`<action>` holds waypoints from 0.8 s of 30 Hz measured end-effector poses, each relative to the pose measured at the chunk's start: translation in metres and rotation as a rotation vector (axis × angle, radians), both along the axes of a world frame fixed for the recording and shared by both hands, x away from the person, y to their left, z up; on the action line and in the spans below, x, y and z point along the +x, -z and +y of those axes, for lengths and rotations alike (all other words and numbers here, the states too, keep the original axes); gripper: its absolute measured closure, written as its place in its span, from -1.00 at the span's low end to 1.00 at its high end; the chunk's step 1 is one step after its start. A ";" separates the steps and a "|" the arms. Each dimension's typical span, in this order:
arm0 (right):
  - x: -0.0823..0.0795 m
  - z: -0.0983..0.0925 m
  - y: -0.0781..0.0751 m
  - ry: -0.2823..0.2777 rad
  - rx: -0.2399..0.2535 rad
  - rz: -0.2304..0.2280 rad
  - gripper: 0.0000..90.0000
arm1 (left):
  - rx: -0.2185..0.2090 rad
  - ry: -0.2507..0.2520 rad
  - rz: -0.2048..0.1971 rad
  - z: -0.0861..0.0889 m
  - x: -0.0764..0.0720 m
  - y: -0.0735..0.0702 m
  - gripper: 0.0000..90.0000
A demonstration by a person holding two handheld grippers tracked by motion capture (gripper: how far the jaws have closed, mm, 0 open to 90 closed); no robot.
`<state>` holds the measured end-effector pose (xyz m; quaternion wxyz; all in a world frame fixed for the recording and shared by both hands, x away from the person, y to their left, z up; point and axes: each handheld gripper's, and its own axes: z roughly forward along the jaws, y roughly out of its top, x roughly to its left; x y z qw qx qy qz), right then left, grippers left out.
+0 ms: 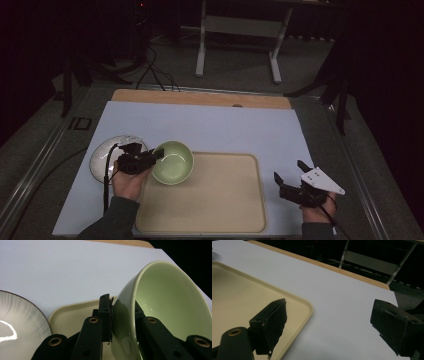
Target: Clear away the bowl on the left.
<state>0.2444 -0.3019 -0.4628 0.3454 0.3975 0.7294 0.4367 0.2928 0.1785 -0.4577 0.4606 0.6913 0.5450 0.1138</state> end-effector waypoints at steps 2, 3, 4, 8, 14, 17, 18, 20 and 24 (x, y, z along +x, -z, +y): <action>0.000 0.000 0.000 0.000 0.000 0.000 -0.71 | -0.002 0.001 0.000 -0.001 0.000 0.000 0.76; 0.000 0.000 0.000 0.000 0.000 0.000 -0.71 | 0.001 0.007 0.002 -0.002 0.000 0.000 0.76; 0.000 0.000 0.000 -0.001 0.000 0.000 -0.71 | -0.001 0.008 0.002 -0.003 0.000 0.001 0.76; 0.000 0.000 0.000 -0.001 -0.001 0.000 -0.71 | 0.002 0.014 0.001 -0.005 0.000 0.001 0.76; 0.000 0.000 0.000 -0.001 -0.001 0.000 -0.71 | 0.005 0.022 0.002 -0.010 0.000 0.003 0.76; 0.000 0.000 0.000 -0.001 0.000 0.000 -0.70 | 0.008 0.028 0.004 -0.013 0.000 0.003 0.76; 0.000 0.000 0.000 -0.001 0.000 0.001 -0.71 | 0.010 0.032 0.005 -0.014 0.000 0.004 0.76; 0.000 0.000 0.000 -0.001 0.000 0.000 -0.70 | 0.009 0.035 0.006 -0.016 0.000 0.004 0.76; 0.000 0.000 0.000 -0.001 0.000 0.000 -0.70 | 0.012 0.043 0.009 -0.019 0.000 0.006 0.76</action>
